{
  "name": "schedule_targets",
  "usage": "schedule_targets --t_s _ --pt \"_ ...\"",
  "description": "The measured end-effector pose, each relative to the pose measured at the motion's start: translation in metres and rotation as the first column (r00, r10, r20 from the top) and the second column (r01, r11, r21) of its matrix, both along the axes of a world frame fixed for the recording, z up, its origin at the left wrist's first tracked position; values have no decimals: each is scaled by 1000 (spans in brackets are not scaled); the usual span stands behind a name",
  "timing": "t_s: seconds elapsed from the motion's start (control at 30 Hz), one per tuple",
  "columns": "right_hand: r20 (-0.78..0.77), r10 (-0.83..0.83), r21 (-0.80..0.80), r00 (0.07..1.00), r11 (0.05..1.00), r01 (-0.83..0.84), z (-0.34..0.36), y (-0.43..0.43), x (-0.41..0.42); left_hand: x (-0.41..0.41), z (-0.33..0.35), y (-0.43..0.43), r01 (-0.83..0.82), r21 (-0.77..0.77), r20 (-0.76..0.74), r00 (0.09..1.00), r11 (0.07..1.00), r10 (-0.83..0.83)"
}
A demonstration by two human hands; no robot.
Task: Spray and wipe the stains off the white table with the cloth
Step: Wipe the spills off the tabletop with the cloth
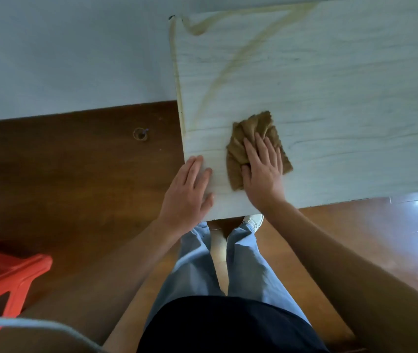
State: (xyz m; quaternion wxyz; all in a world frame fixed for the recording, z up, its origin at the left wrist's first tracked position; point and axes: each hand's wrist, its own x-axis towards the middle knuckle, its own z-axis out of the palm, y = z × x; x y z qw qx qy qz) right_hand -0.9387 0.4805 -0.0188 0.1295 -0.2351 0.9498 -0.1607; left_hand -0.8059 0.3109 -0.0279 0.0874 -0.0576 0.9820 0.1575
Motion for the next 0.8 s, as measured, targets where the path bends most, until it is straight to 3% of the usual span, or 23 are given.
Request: schedule_targets --t_s 0.2,0.47,0.63,0.8 --pt "81 -19 52 997 999 15 7 42 61 -3 9 1 -17 54 -9 1000 998 17" --pt "121 -51 74 991 996 42 10 50 49 -14 19 9 1 -28 55 998 1000 0" --pt "121 -111 87 986 991 101 9 57 16 -30 18 17 33 -27 39 999 999 -32" --pt "106 -118 84 987 991 109 8 74 -59 -63 20 24 -40 -56 108 993 998 46"
